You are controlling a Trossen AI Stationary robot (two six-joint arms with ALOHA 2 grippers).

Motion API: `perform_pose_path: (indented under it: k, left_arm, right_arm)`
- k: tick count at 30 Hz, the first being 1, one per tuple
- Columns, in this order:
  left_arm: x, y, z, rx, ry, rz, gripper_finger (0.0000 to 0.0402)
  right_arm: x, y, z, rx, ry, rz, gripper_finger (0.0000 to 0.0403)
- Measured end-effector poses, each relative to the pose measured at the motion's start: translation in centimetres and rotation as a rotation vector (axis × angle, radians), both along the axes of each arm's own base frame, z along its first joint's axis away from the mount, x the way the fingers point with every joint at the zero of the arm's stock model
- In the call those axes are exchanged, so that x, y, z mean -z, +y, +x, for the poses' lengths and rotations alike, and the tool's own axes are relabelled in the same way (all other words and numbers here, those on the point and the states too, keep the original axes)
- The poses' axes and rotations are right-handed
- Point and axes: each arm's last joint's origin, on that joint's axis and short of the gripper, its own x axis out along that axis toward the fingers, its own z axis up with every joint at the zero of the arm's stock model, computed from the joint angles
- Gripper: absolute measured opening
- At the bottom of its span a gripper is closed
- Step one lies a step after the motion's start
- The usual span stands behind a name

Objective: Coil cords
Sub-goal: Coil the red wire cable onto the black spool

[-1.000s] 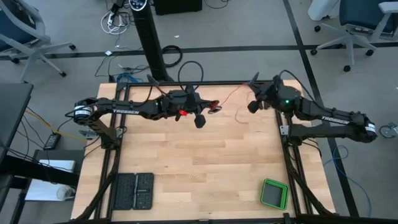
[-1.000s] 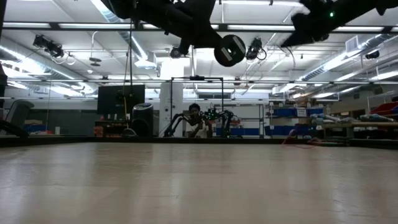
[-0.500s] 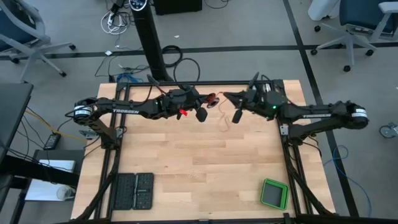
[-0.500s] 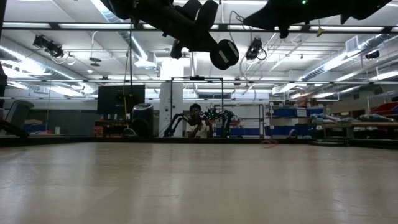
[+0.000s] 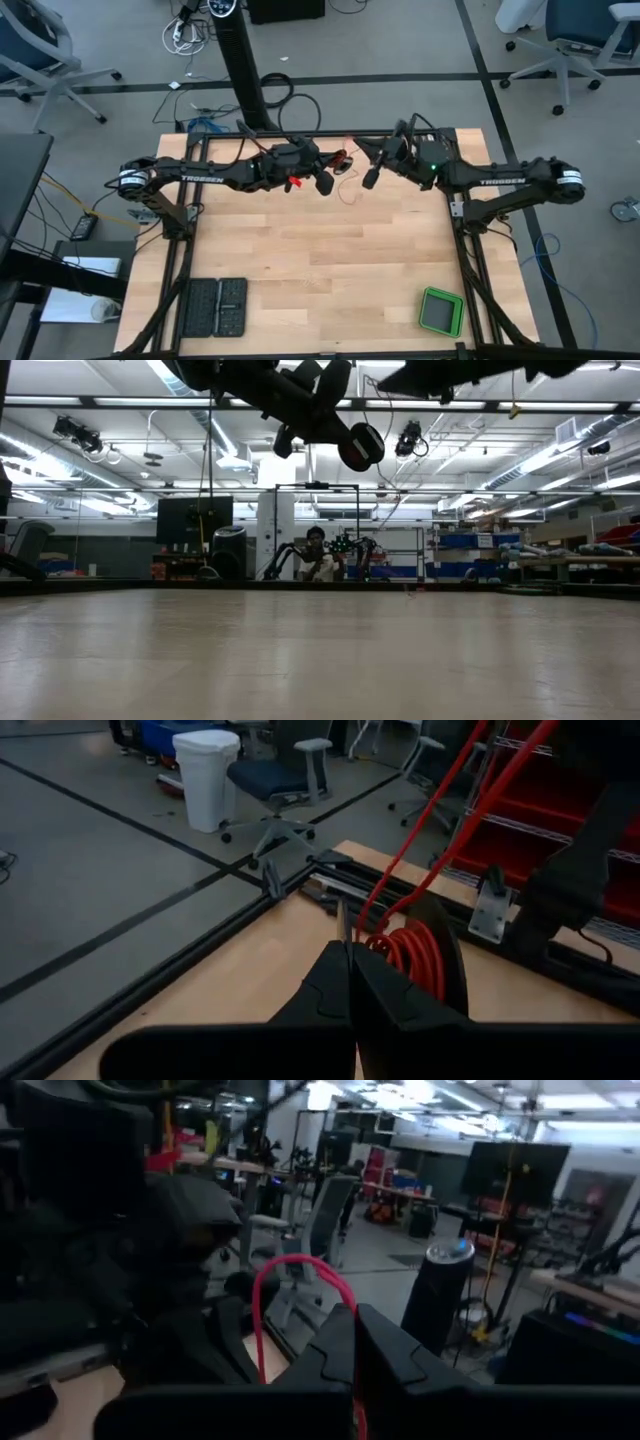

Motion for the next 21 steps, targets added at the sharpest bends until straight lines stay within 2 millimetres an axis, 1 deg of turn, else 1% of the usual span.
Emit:
perform_pose_path:
  k: [2,4,6,9,15,18,21]
  left_arm:
    - [-0.1,0.0,0.0,0.0,-0.006,0.001,0.0001]
    - [-0.2,0.0,0.0,-0.001,-0.02,0.004,0.0001]
    - [-0.5,0.0,0.1,-0.004,-0.048,0.009,0.0001]
    - [-0.8,0.1,0.1,-0.017,-0.08,0.017,0.0001]
    - [-1.2,0.6,0.0,-0.075,-0.132,0.022,0.0001]
    - [-1.4,1.1,-0.1,-0.099,-0.166,-0.002,0.0001]
    - [-1.7,1.4,-0.4,-0.104,-0.156,0.016,0.0001]
  right_arm:
    - [-0.9,0.0,0.5,-0.004,0.03,-0.008,0.0]
    - [-1.3,0.2,0.7,-0.041,0.065,-0.005,0.0]
    - [-1.7,0.5,1.3,-0.089,0.053,0.005,0.0]
    - [-0.9,1.4,2.1,-0.147,0.09,0.03,0.0]
    - [0.6,3.0,3.2,-0.191,0.161,0.079,0.0]
    - [1.6,3.8,3.4,-0.157,0.233,0.079,0.0]
    - [2.4,4.4,3.1,-0.095,0.335,0.067,0.0]
